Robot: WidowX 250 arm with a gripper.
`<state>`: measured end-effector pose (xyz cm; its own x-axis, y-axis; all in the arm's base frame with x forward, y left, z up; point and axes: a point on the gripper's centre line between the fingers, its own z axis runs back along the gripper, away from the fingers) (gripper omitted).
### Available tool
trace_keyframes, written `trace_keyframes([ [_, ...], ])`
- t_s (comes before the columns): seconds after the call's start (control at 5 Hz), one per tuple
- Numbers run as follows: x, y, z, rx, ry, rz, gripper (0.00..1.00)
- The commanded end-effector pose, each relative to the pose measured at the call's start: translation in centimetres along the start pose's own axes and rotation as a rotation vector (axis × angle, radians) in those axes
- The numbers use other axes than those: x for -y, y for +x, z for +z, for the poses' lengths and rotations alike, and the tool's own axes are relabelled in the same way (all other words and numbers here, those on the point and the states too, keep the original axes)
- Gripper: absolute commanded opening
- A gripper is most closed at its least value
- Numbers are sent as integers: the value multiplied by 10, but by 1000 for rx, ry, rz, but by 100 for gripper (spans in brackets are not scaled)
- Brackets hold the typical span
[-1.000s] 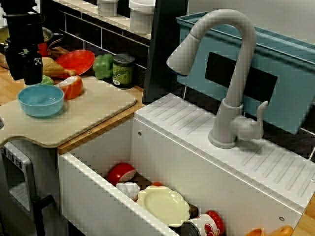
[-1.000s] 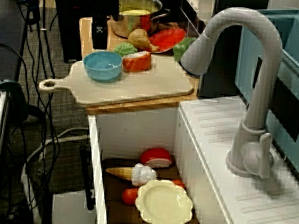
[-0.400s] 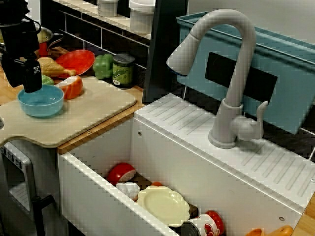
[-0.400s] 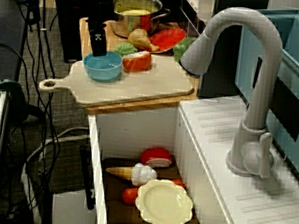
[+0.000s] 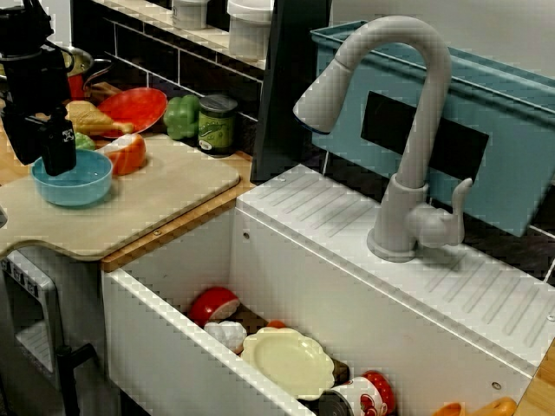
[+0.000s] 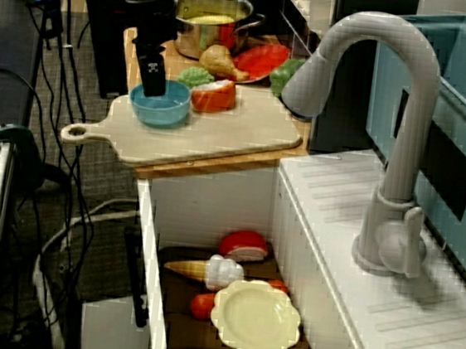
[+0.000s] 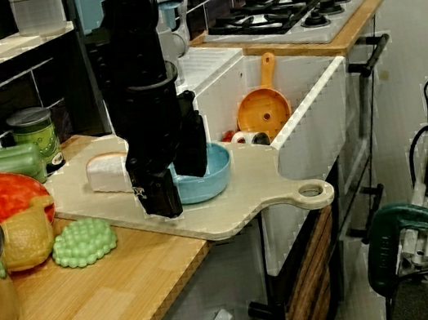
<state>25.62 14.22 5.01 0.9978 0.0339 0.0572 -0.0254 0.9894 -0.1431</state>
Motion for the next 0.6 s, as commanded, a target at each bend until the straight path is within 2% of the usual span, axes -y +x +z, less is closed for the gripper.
trace_keyframes([
  [0.0, 4, 8, 0, 24, 43, 5, 100],
  [0.2, 4, 6, -1, 29, 47, 4, 0],
  [0.4, 0, 8, 2, 31, 54, 1, 0],
])
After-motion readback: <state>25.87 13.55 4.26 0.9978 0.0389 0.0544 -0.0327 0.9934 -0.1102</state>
